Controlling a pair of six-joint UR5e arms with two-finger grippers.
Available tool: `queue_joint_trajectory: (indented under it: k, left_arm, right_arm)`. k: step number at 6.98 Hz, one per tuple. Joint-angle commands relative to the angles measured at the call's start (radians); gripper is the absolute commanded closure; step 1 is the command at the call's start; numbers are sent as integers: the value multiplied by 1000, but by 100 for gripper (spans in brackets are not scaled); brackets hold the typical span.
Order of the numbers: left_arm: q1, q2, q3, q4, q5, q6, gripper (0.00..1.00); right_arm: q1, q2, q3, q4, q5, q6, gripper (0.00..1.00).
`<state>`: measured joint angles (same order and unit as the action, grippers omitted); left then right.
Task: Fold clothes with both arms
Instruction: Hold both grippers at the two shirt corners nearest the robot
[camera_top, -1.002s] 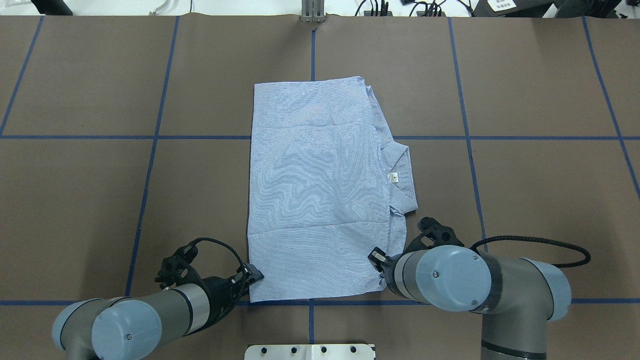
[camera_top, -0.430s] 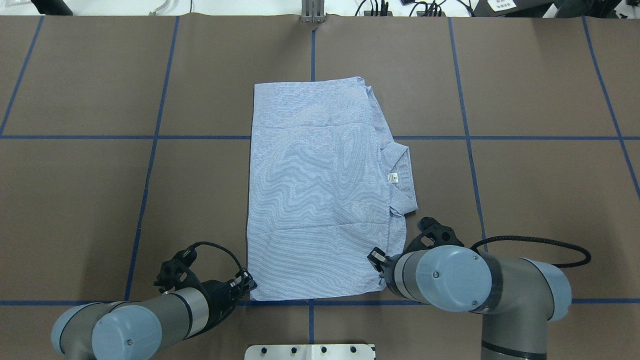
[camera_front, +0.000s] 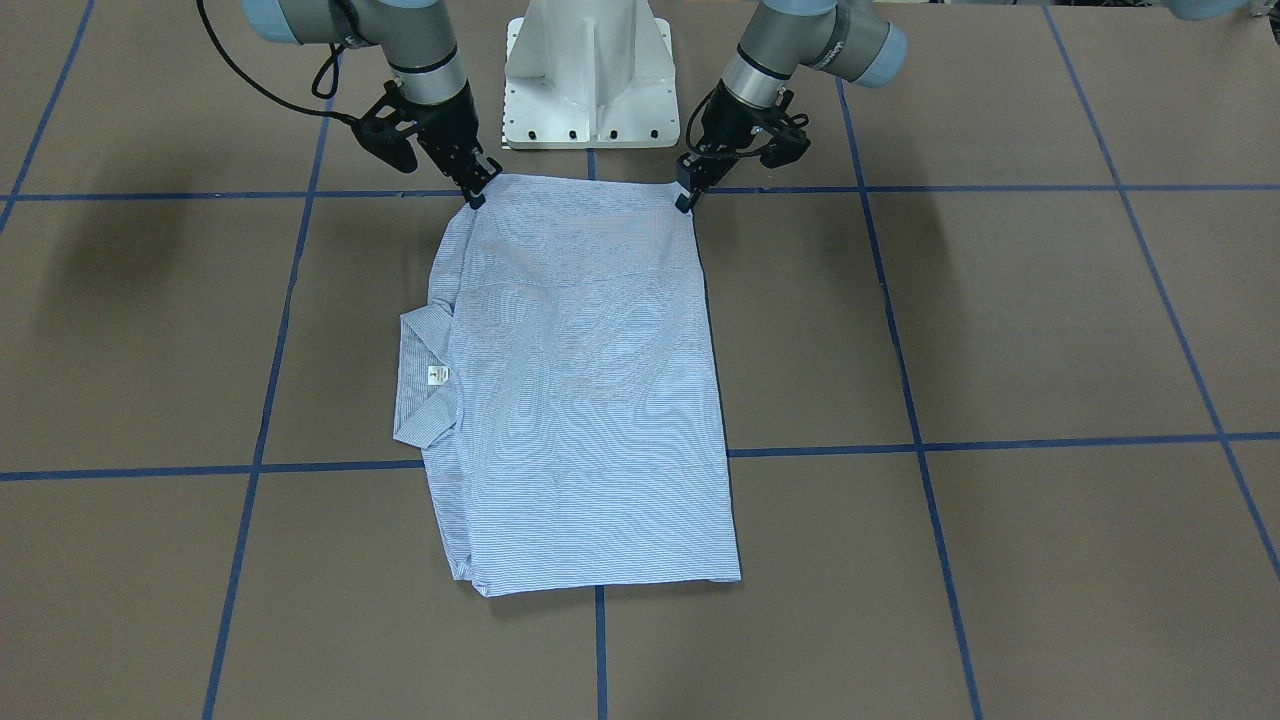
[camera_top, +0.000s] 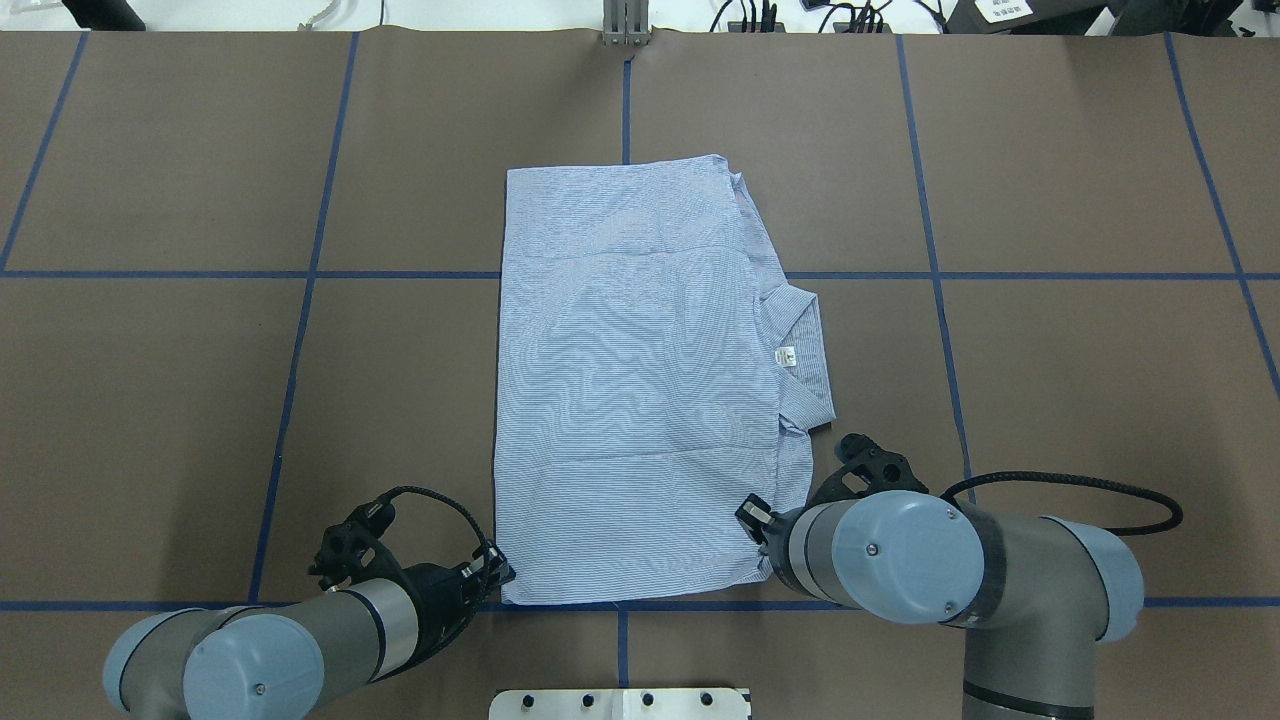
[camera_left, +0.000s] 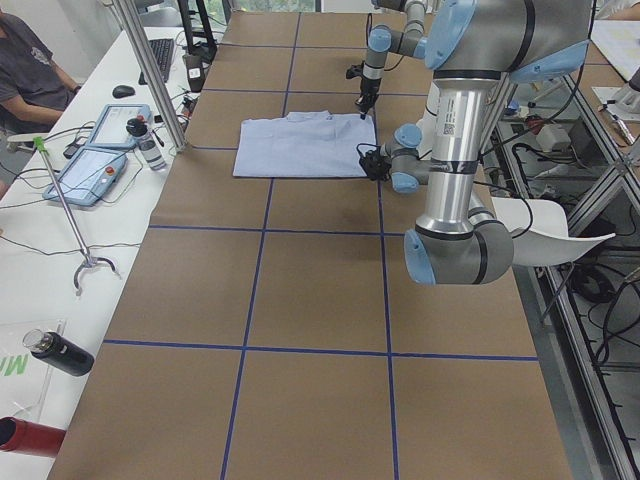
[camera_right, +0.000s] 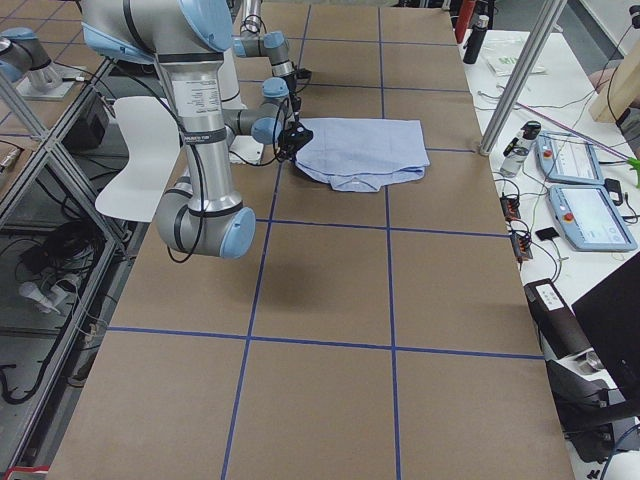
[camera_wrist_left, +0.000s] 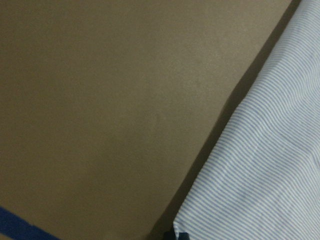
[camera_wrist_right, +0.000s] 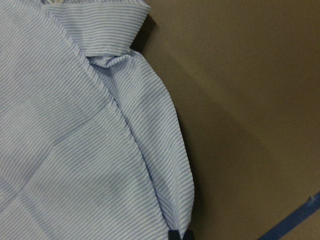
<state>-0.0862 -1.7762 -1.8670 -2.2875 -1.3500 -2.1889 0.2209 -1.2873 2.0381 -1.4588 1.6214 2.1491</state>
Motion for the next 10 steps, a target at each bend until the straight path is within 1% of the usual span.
queue_joint_trajectory:
  k: [1, 7, 8, 9, 10]
  left_arm:
    - [0, -2, -6, 0, 0, 0, 79]
    - [32, 1, -32, 9, 2, -5, 78]
    - [33, 1, -34, 19, 2, -5, 83]
    - [33, 1, -34, 20, 2, -5, 100]
    - [33, 1, -43, 35, 0, -5, 100]
  right_arm:
    - [0, 0, 2, 0, 0, 0, 100]
    - [0, 2, 2, 0, 0, 0, 100]
    - [0, 2, 2, 0, -2, 0, 100]
    - [0, 2, 2, 0, -2, 0, 100]
    - [0, 0, 2, 0, -2, 0, 100]
